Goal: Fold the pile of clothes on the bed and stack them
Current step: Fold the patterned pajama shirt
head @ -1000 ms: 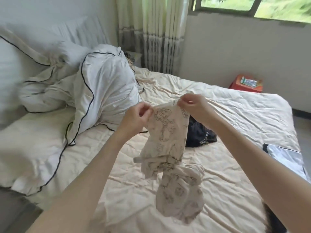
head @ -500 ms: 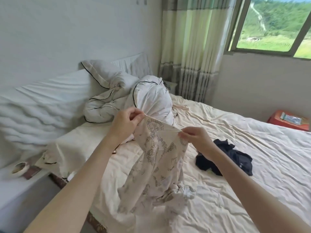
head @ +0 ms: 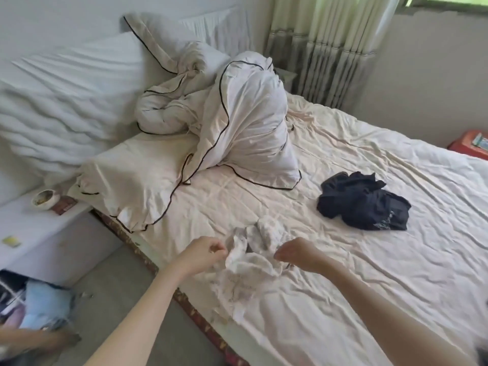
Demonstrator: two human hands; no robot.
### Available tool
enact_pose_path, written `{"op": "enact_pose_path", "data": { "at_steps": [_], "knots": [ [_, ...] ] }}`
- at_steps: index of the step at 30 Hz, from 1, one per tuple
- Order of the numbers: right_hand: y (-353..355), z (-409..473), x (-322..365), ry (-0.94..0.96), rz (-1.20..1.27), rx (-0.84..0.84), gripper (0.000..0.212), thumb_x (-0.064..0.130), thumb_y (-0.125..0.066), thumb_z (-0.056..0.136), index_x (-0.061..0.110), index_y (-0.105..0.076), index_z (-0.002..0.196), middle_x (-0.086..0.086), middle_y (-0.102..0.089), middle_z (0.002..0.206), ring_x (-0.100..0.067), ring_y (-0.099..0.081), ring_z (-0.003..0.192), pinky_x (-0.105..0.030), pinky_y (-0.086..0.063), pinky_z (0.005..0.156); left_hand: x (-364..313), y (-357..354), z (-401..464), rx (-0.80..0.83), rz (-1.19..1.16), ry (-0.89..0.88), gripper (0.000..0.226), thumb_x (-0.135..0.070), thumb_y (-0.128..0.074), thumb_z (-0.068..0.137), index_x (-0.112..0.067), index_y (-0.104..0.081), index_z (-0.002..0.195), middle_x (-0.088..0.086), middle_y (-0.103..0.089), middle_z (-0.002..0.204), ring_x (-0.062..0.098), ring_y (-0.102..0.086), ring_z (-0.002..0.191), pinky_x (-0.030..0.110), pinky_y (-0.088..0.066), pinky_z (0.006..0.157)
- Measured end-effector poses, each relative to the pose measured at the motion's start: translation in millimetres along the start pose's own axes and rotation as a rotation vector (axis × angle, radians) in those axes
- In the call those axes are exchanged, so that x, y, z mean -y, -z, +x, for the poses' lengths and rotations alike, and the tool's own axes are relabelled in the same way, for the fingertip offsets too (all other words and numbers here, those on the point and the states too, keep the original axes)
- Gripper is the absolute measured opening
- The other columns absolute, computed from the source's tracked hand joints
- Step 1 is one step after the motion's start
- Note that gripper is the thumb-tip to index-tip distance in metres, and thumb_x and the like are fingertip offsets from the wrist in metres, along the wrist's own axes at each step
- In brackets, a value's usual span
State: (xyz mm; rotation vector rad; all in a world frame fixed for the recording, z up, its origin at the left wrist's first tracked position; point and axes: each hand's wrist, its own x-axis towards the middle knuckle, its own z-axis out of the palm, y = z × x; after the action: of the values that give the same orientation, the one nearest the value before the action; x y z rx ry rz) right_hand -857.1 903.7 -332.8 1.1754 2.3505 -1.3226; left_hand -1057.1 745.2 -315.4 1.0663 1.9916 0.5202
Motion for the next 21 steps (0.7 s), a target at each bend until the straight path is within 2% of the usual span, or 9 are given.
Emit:
{"op": "enact_pose_path", "data": {
  "at_steps": [2, 4, 5, 7, 11, 16, 18, 20, 21],
  "knots": [
    [-16.5, 5.7, -27.0, -0.111, 0.032, 0.027, 0.026, 0.021, -0.057, 0.094, 0.004, -0.067, 0.111, -0.014, -0.066, 0.113, -0.018, -0.059, 0.085, -0.009, -0.044, 0.062, 23.7, -26.3, 8.0, 0.104, 0.028, 0.088, 0.016, -0.03, -0.053, 0.094, -0.025, -0.064, 0.104, -0.01, -0.06, 0.11, 0.006, -0.054, 0.096, 0.019, -0.041, 0.075],
    [-23.7, 12.8, -49.3, -0.15, 0.034, 0.006, 0.025, 0.02, -0.057, 0.094, 0.002, -0.069, 0.105, -0.017, -0.068, 0.108, -0.017, -0.057, 0.077, -0.019, -0.042, 0.066, 41.0, -47.2, 16.1, 0.166, 0.024, 0.161, 0.021, -0.033, -0.05, 0.095, -0.025, -0.061, 0.111, -0.008, -0.057, 0.118, 0.008, -0.052, 0.102, 0.022, -0.042, 0.081],
    [-26.0, 18.3, -60.2, -0.165, 0.027, -0.016, 0.024, 0.019, -0.057, 0.094, 0.001, -0.069, 0.103, -0.017, -0.069, 0.105, -0.021, -0.06, 0.081, -0.026, -0.043, 0.071, 47.9, -56.6, 21.5, 0.176, 0.026, 0.185, 0.022, -0.033, -0.049, 0.096, -0.026, -0.059, 0.114, -0.007, -0.057, 0.121, 0.008, -0.052, 0.103, 0.023, -0.042, 0.083],
    [-31.2, 34.0, -80.9, -0.198, 0.016, -0.056, 0.024, 0.018, -0.055, 0.094, 0.002, -0.069, 0.105, -0.015, -0.069, 0.106, -0.026, -0.064, 0.094, -0.029, -0.045, 0.08, 60.4, -76.4, 40.2, 0.167, 0.041, 0.205, 0.027, -0.03, -0.047, 0.097, -0.024, -0.056, 0.121, -0.005, -0.056, 0.125, 0.009, -0.052, 0.108, 0.023, -0.043, 0.088],
    [-48.4, 86.1, -121.6, -0.261, -0.026, -0.101, 0.026, 0.025, -0.054, 0.095, 0.012, -0.064, 0.115, -0.006, -0.068, 0.112, -0.022, -0.062, 0.104, -0.024, -0.038, 0.072, 79.8, -123.7, 97.9, 0.095, 0.016, 0.216, 0.036, -0.027, -0.047, 0.098, -0.017, -0.051, 0.132, -0.002, -0.054, 0.132, 0.01, -0.05, 0.118, 0.022, -0.039, 0.096],
    [-80.7, 162.2, -156.1, -0.269, 0.016, -0.172, 0.031, 0.021, -0.055, 0.094, 0.005, -0.061, 0.12, -0.015, -0.064, 0.114, -0.028, -0.059, 0.105, -0.028, -0.04, 0.083, 103.7, -169.3, 175.7, -0.03, -0.026, 0.244, 0.044, -0.023, -0.046, 0.099, -0.012, -0.041, 0.141, 0.004, -0.045, 0.143, 0.018, -0.041, 0.132, 0.03, -0.033, 0.107],
    [-91.3, 189.4, -165.9, -0.29, 0.015, -0.248, 0.032, 0.024, -0.056, 0.093, 0.005, -0.059, 0.119, -0.016, -0.059, 0.118, -0.03, -0.055, 0.11, -0.034, -0.041, 0.089, 108.2, -181.2, 201.7, -0.084, -0.036, 0.27, 0.043, -0.021, -0.049, 0.097, -0.008, -0.043, 0.138, 0.007, -0.048, 0.139, 0.021, -0.045, 0.127, 0.033, -0.036, 0.104],
    [-96.3, 212.6, -175.1, -0.354, 0.029, -0.344, 0.038, 0.027, -0.056, 0.09, 0.008, -0.054, 0.122, -0.013, -0.05, 0.124, -0.032, -0.047, 0.116, -0.038, -0.039, 0.092, 108.6, -190.8, 224.4, -0.137, -0.105, 0.304, 0.028, -0.023, -0.054, 0.095, -0.009, -0.051, 0.119, 0.01, -0.057, 0.118, 0.022, -0.054, 0.107, 0.031, -0.042, 0.088],
    [-96.7, 221.9, -178.9, -0.393, 0.018, -0.363, 0.039, 0.028, -0.056, 0.089, 0.01, -0.053, 0.123, -0.012, -0.049, 0.125, -0.032, -0.044, 0.117, -0.04, -0.039, 0.093, 107.2, -194.3, 234.0, -0.165, -0.155, 0.32, 0.019, -0.024, -0.057, 0.093, -0.013, -0.049, 0.107, 0.007, -0.057, 0.107, 0.021, -0.056, 0.098, 0.031, -0.043, 0.082]
  ]
}}
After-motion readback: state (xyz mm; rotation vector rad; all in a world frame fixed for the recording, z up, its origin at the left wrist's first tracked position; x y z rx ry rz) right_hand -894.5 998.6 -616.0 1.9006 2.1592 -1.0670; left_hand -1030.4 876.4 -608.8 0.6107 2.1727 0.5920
